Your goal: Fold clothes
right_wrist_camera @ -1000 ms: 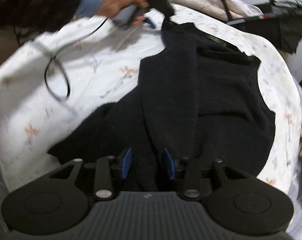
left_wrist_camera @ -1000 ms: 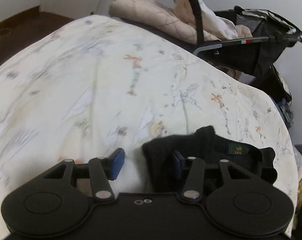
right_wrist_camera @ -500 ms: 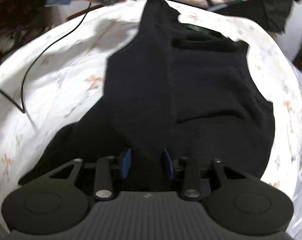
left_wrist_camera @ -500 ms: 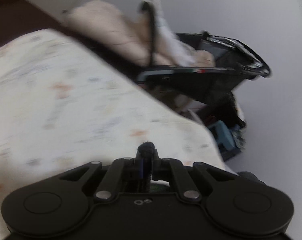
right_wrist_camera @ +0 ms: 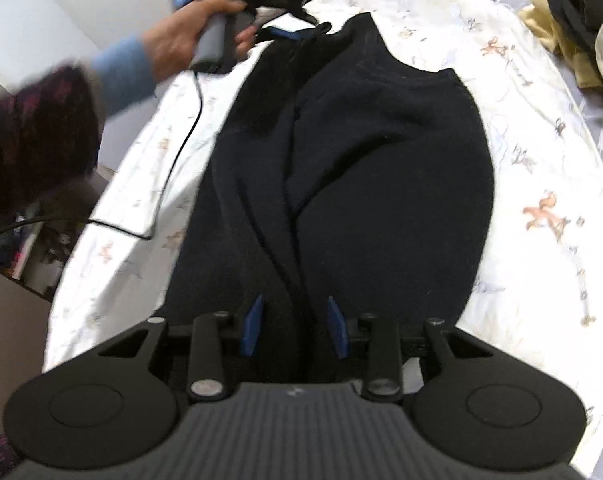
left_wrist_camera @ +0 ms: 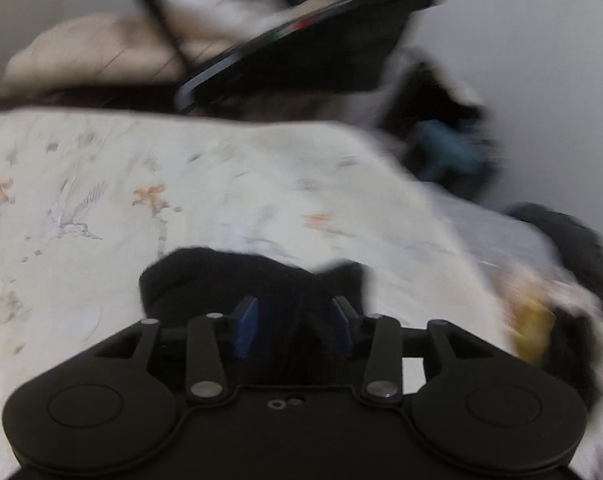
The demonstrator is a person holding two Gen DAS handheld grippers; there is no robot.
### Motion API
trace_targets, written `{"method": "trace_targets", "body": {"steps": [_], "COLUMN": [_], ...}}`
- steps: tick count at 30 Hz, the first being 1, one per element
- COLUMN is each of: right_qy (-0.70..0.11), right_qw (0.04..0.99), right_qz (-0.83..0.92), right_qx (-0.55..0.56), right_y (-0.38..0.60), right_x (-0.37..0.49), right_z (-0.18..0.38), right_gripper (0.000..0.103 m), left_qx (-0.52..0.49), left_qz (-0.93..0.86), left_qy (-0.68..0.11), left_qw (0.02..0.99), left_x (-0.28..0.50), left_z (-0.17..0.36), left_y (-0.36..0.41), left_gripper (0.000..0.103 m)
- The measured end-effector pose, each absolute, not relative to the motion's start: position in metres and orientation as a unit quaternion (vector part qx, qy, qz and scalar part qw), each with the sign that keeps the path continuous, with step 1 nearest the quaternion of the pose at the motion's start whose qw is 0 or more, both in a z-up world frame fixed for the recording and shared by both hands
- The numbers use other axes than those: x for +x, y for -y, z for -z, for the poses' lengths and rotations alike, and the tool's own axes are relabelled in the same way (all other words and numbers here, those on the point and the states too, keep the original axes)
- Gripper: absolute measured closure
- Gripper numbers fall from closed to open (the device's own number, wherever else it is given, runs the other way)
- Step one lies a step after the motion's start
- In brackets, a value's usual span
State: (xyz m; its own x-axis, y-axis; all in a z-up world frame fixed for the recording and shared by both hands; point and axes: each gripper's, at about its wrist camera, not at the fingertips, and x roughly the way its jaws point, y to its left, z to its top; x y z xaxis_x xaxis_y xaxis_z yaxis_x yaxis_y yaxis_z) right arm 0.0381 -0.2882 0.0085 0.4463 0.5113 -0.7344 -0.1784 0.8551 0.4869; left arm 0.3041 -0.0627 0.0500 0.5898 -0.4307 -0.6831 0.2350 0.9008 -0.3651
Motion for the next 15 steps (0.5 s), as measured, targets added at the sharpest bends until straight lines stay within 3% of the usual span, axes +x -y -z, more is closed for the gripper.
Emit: {"method": "trace_targets", "body": {"steps": [4,7,11,15], "right_qy": [-0.478,-0.483,-0.484,-0.483], "right_qw": [0.843,0.837,0.84,0.845], "right_qz": [-0.219,-0.214,-0.191,-0.171], "right_qx": [0.113,0.142,0.156,0.154], "right_y": [0.278,0.289,0.305,0.316], "right_x": [0.039,0.039,0.03,0.013], "right_z": [-0.011,-0.007,-0.008,-0.012], "right_gripper": [0.063,0.062,0.062,0.06], "left_qx": [-0.202,-0.289,-0.386,-0.386], "left_qz": [0.193,0.19,0.188,0.193], "left_qy": [-0.491,-0.545,-0.523,-0.501], "left_qw": [0.825,0.763,0.736,0.75], "left_x": [0.208,0.164,0.155,0.178], "left_z": [-0.03,0.004,0.035,0.039], "left_y": [0.01,-0.003,0.004,0.027], "left_gripper": [0.06,0.059,0.059,0.06]}}
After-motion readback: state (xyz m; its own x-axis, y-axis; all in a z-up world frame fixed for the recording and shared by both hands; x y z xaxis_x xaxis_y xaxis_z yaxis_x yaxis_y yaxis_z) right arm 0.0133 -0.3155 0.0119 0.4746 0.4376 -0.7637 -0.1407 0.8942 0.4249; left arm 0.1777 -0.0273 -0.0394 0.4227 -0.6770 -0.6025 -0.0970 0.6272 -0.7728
